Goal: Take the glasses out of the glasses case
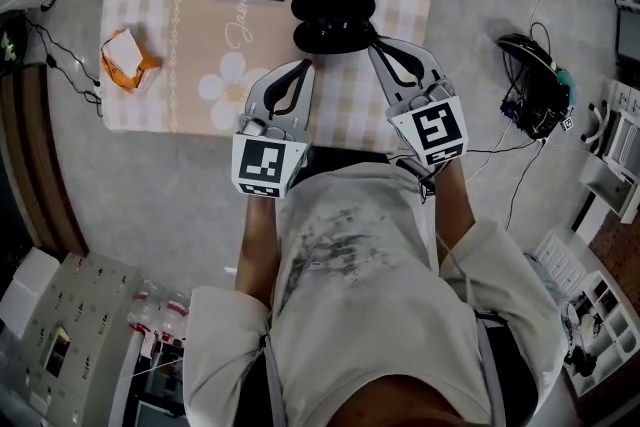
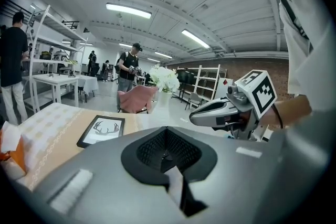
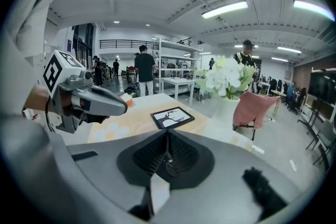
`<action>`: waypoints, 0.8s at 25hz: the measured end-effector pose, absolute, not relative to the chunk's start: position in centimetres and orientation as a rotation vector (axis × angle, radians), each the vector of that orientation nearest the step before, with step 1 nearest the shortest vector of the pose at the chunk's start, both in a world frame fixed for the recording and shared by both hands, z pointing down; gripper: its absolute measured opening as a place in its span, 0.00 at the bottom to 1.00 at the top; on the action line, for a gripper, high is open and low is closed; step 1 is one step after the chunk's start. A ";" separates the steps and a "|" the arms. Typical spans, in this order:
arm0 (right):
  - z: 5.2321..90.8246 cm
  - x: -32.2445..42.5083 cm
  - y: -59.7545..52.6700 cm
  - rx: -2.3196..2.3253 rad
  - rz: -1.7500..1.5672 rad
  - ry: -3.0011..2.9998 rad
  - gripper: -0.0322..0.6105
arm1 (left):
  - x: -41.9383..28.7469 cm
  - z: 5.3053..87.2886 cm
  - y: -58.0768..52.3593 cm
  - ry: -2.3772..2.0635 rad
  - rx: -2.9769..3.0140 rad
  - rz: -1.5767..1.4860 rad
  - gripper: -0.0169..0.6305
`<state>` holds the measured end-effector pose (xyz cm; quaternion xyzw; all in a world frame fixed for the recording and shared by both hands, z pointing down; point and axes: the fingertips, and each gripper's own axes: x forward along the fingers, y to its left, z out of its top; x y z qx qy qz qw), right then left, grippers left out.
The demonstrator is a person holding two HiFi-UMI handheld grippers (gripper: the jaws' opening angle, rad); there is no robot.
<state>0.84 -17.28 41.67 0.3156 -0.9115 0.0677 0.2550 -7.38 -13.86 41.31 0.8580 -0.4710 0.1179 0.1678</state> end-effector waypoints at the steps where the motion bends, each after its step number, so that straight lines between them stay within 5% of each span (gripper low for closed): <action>1: 41.9 0.8 -17.4 0.852 0.183 -2.471 0.08 | -7.3 41.5 -14.0 -1.337 2.439 0.337 0.04; 20: 46.6 -1.1 -18.5 0.689 0.146 -2.398 0.08 | -6.9 44.1 -15.1 -1.304 2.394 0.364 0.04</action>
